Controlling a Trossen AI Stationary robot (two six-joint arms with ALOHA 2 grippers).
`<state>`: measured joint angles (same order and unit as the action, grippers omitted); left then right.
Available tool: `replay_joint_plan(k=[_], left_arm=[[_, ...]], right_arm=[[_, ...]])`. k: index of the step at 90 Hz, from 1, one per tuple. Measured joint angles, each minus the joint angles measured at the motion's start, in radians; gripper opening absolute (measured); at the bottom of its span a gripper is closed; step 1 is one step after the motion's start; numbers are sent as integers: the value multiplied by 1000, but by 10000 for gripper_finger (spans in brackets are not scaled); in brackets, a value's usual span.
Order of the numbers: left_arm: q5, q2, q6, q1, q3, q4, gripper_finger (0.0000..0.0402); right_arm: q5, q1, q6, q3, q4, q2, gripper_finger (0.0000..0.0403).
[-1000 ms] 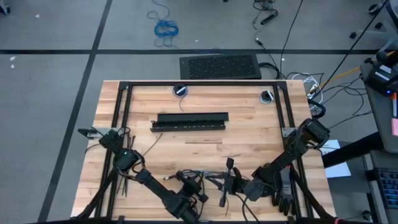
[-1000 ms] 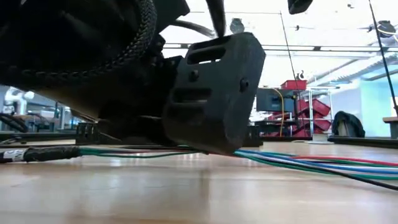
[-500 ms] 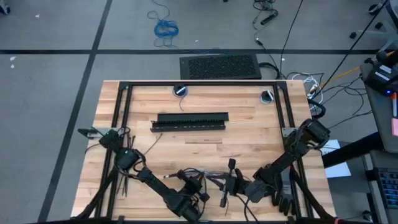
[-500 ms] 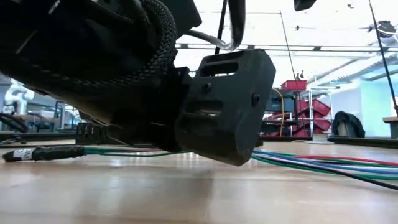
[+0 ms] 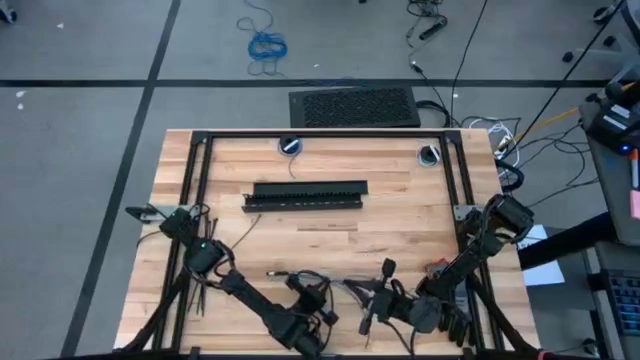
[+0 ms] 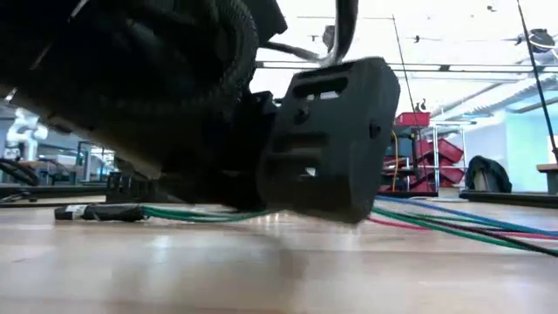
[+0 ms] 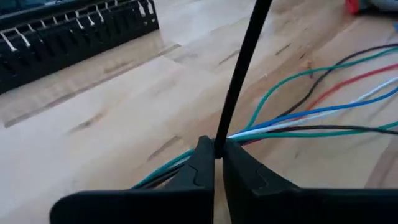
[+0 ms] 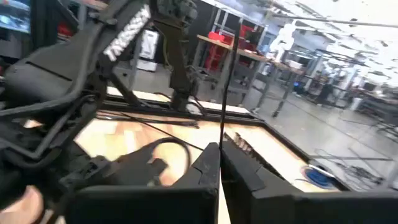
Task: Ziptie cables
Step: Wrap the cable wires with zip tie
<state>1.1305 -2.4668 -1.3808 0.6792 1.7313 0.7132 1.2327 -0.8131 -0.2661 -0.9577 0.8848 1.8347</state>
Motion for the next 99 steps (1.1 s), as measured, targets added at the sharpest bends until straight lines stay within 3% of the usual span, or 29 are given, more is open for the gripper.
replay_joint_plan(k=[63, 87, 99], left_arm=[[-18, -32, -31, 23, 3, -27, 4], [-51, 18, 18, 63, 5, -29, 2], [-13, 69, 66, 93, 8, -11, 2]], right_arm=[[31, 8, -107, -4, 104, -7, 0], [17, 64, 253, -3, -311, -6, 2], [-48, 99, 430, -3, -490, -6, 30]])
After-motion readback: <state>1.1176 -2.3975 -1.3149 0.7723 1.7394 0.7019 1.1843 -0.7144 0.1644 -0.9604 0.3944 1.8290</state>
